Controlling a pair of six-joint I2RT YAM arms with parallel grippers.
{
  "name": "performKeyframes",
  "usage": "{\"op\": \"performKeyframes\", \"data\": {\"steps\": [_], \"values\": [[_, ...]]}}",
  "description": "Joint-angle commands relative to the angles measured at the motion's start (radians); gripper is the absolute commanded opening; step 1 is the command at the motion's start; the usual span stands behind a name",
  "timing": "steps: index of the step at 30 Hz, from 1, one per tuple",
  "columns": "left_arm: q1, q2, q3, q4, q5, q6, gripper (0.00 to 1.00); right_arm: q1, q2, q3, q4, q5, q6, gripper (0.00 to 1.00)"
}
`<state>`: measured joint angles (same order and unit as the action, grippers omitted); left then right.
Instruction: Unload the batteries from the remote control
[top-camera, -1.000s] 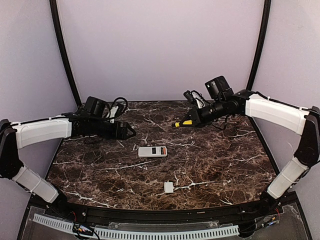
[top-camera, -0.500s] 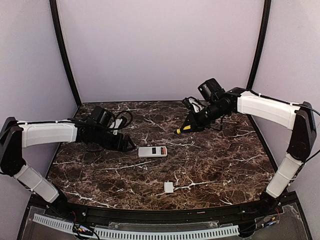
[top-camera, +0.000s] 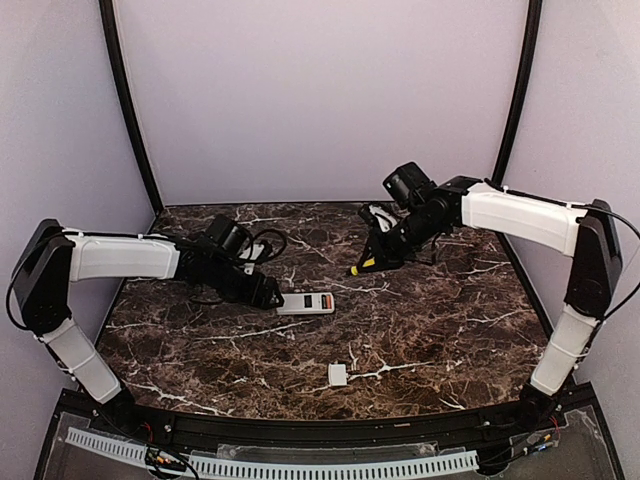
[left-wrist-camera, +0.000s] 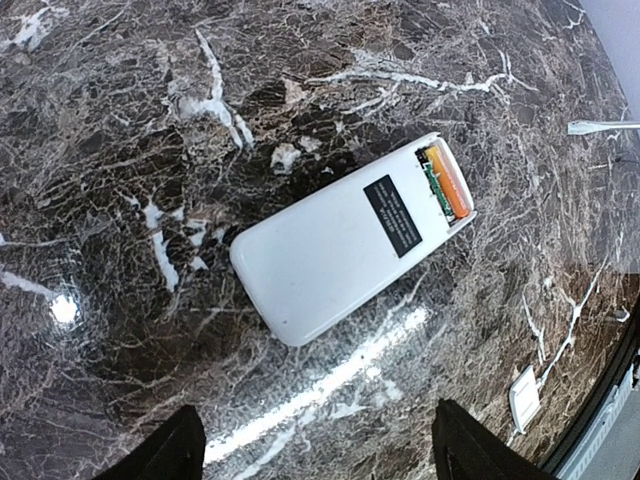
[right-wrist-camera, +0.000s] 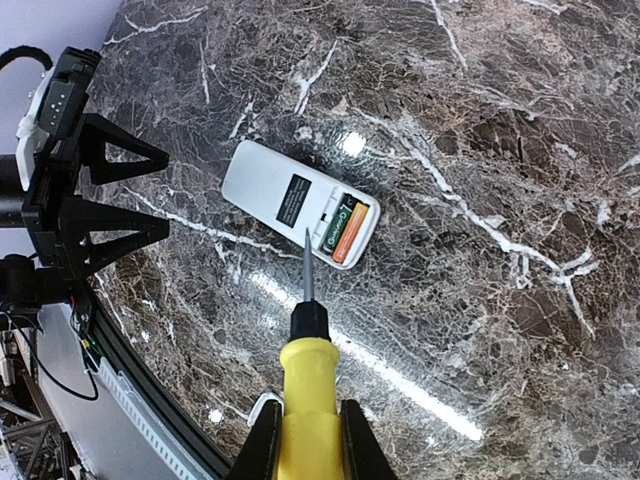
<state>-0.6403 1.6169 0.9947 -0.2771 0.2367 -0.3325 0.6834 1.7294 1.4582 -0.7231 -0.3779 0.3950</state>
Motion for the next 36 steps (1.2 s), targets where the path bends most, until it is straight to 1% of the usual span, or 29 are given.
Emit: {"op": "performKeyframes", "data": {"steps": [1, 8, 13, 18, 30, 36], "values": [[-0.018, 0.040, 0.037, -0.024, -0.026, -0.032, 0.78, 0.029, 0.047, 0.047, -0.013, 0.038, 0.030, 0.00], [-0.028, 0.094, 0.057, 0.003, -0.036, -0.053, 0.76, 0.061, 0.115, 0.103, -0.032, 0.065, 0.042, 0.00], [-0.031, 0.116, 0.064, 0.018, -0.032, -0.063, 0.72, 0.067, 0.151, 0.121, -0.048, 0.092, 0.045, 0.00], [-0.031, 0.129, 0.065, 0.032, -0.030, -0.063, 0.71, 0.076, 0.180, 0.143, -0.060, 0.096, 0.049, 0.00], [-0.032, 0.141, 0.042, 0.088, -0.015, -0.101, 0.64, 0.095, 0.244, 0.198, -0.119, 0.134, 0.061, 0.00], [-0.033, 0.150, 0.035, 0.105, -0.014, -0.104, 0.62, 0.104, 0.274, 0.220, -0.148, 0.144, 0.053, 0.00]]}}
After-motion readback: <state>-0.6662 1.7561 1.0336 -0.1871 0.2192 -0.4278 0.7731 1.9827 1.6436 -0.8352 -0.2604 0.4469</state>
